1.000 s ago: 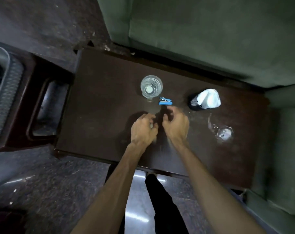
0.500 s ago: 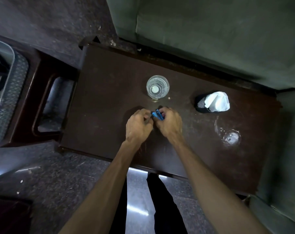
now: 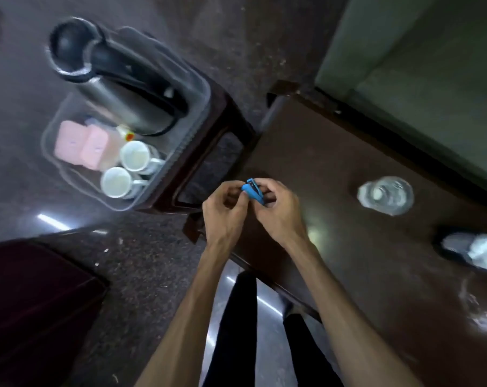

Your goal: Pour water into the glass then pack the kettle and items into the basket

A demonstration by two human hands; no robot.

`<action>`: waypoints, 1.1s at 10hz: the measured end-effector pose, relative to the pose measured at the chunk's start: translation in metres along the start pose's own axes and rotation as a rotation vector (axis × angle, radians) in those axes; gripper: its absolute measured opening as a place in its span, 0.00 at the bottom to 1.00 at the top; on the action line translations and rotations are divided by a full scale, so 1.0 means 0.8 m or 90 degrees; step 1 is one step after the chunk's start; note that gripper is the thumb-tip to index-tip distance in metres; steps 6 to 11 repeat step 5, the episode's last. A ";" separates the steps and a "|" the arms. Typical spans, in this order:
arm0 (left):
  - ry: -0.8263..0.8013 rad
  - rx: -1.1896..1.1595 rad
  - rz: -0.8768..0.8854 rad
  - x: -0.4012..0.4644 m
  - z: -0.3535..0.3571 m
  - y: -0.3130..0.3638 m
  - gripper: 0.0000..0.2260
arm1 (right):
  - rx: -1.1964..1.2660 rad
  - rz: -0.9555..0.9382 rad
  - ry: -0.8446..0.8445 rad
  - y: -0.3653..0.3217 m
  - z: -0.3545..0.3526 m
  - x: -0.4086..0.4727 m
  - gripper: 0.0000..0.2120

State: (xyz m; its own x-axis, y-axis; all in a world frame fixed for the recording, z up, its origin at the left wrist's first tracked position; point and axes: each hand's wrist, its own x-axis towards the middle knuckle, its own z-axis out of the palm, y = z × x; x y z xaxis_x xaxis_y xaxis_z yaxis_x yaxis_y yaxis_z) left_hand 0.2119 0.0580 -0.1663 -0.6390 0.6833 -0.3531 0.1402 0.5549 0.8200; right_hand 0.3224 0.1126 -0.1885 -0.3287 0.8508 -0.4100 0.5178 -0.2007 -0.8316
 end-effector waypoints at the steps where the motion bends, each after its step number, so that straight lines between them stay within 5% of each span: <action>1: 0.098 -0.058 0.016 0.033 -0.064 0.012 0.08 | 0.013 -0.060 -0.028 -0.071 0.052 0.028 0.19; 4: 0.361 -0.126 0.010 0.102 -0.186 0.018 0.17 | -0.015 -0.217 -0.116 -0.218 0.168 0.077 0.24; 11: 0.384 -0.125 0.030 0.094 -0.181 0.018 0.17 | 0.003 -0.225 -0.112 -0.211 0.177 0.073 0.29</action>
